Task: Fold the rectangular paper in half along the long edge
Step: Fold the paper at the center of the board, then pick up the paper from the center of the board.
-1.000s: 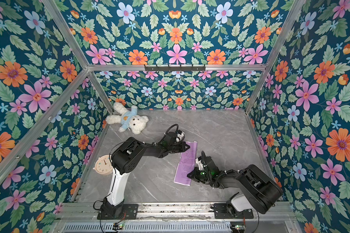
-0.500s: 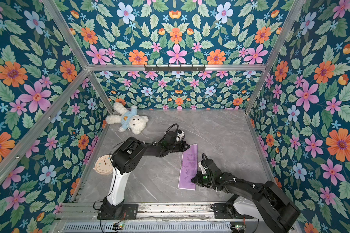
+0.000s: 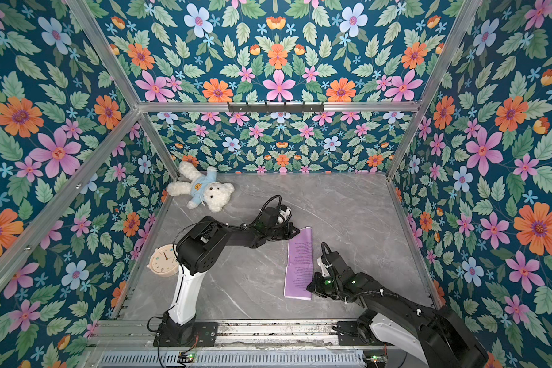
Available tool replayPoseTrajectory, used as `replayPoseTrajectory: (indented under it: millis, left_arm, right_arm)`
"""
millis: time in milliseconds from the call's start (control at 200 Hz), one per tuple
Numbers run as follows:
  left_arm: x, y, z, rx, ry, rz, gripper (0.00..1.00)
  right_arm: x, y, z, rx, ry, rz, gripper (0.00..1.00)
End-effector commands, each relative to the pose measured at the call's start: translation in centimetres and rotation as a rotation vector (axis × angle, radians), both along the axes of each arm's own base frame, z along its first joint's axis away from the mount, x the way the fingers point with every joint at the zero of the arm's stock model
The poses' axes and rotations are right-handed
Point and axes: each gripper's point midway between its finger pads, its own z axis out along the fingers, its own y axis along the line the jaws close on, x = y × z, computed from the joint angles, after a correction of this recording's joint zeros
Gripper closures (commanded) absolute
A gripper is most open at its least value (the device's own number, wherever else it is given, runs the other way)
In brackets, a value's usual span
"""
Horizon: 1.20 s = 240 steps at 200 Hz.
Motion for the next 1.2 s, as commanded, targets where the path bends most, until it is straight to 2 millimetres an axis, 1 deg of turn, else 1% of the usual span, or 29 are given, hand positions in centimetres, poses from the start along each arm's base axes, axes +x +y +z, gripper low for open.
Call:
replayPoseTrajectory:
  millis: [0,80,285,460,495,565,675,780,840,990,1195]
  left_arm:
    - [-1.7,2.6,-4.9,0.161,0.123,0.029,0.96]
    - [-1.7,2.6,-4.9,0.159,0.123,0.031,0.96]
    - [-1.7,2.6,-4.8,0.160,0.122,0.032,0.96]
    - [-1.8,2.6,-4.8,0.158,0.121,0.030,0.96]
    - [-1.7,2.6,-4.7,0.156,0.119,0.030,0.96]
    - [-1.7,2.5,-4.6,0.153,0.120,0.029,0.96]
    - [-1.7,2.5,-4.6,0.153,0.117,0.029,0.96]
    - [-1.8,2.5,-4.7,0.152,0.120,0.024,0.96]
    - [-1.8,2.4,-4.6,0.150,0.119,0.023,0.96]
    - [-1.8,2.4,-4.6,0.147,0.122,0.019,0.96]
    - [-1.9,2.3,-4.8,0.146,0.125,0.016,0.96]
  right_arm:
    - [-1.6,-1.6,-1.2,-0.061,0.076,-0.031,1.00]
    - [-1.8,-1.8,-1.1,-0.064,0.070,-0.032,1.00]
    - [-1.4,-0.9,-0.7,-0.061,0.071,0.009,1.00]
    - [-0.5,-2.1,0.8,-0.125,0.007,-0.022,1.00]
    - [-0.3,-2.3,1.0,-0.133,-0.005,-0.031,0.95]
    - [0.2,-2.4,1.4,-0.134,-0.022,-0.049,0.88]
    - [2.0,-2.5,2.4,-0.095,-0.069,-0.099,0.78]
    - [4.6,-2.3,3.3,-0.005,-0.119,-0.147,0.61]
    - [6.1,-2.3,3.6,0.005,-0.142,-0.159,0.57]
    - [8.4,-1.2,3.4,0.017,-0.152,-0.133,0.55]
    - [9.7,-1.0,2.0,0.029,-0.139,-0.133,0.59]
